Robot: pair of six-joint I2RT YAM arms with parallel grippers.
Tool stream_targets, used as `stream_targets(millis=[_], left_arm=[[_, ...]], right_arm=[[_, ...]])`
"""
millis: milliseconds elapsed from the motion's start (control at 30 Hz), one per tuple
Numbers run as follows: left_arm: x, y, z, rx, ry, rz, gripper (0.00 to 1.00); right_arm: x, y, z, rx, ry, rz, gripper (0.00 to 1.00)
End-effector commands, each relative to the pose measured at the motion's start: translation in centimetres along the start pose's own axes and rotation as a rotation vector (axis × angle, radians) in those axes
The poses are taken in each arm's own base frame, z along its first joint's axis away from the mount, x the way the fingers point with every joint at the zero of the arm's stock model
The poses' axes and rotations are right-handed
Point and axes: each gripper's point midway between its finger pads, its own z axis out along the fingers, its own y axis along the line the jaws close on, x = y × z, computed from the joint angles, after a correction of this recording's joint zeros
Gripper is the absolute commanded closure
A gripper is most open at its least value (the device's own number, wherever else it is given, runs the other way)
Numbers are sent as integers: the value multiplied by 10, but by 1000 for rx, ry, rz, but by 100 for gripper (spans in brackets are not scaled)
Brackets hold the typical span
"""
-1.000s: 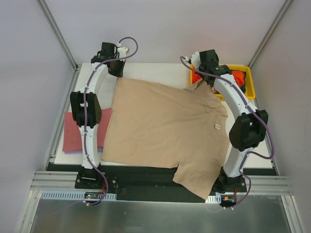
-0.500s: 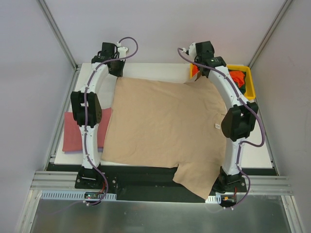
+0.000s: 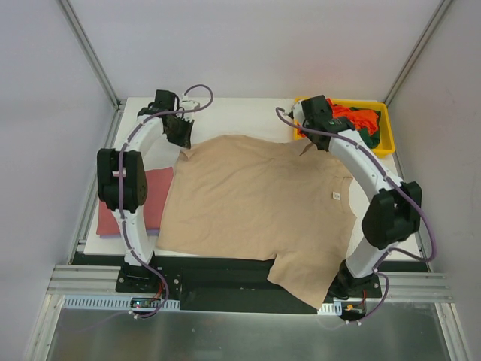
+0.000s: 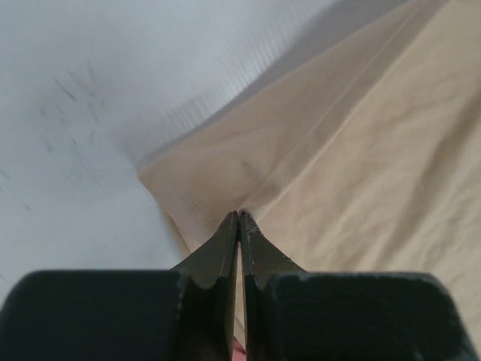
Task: Fold and stack the t-shirts
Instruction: Fold the flattened tshirt in 1/3 of the way
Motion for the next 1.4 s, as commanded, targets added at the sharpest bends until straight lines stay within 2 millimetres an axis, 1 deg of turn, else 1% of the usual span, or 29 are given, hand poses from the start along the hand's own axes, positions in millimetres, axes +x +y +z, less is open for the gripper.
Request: stream_targets(millis=[0,100,167,300,400,467,533,600,633,733,833,933,1000,1067,1133,1167,1200,1233,1267,1300,1333,1367], left_arm=[[-8,-24,-37,25,-104,-12,100],[11,-29,-41,11,-82,-87,100],[19,-34,-45,13,-87,-107,100],[35,-41,-58,-5,-106,-124,100],[43,-35,-71,-84,-131,-129,100],[55,-28,-77,-148,-126,-151,100],[61,-31,-81,-152,-132,-154,100],[66,-39,-85,-126,-144,-148,100],[69,-42,-85,-114,-148,-144,100],[76,-43,-83,-113,-143,-151,100],[86,-36,-78,-154,-113,-167,100],[88,-28,-78,-198,-104,-190,100],[88,-28,-78,-203,-106,-199,100],[87,-27,-79,-208,-109,-201,100],[87,-26,-80,-217,-112,-202,100],[87,-25,-82,-227,-114,-204,96],[86,-26,-84,-224,-121,-205,88],[83,-27,-87,-223,-133,-203,84],[81,-29,-92,-219,-147,-203,74],[77,-31,-96,-215,-164,-199,65],[74,-33,-102,-214,-183,-196,59],[72,-35,-108,-213,-201,-193,49]], right_arm=[[19,6,-43,5,-32,99,99],[34,29,-54,-28,-12,103,99],[43,38,-61,-36,-9,95,99],[61,46,-70,-32,9,116,99],[75,50,-76,-32,23,130,99],[81,53,-80,-39,27,141,99],[86,59,-85,-56,35,147,99],[91,65,-87,-65,49,141,99],[93,67,-88,-65,56,137,99],[104,77,-91,-79,98,127,99],[117,88,-91,-86,146,100,99],[131,98,-89,-86,201,65,98],[141,106,-88,-95,244,41,95],[147,118,-88,-136,268,15,91],[154,126,-90,-163,295,-4,82],[158,130,-93,-186,315,-18,77],[159,134,-97,-221,319,-18,66],[158,137,-102,-250,317,-14,60],[157,137,-106,-267,310,-4,57],[154,139,-111,-293,291,7,52],[150,138,-115,-300,266,19,45],[146,135,-119,-294,235,43,43]])
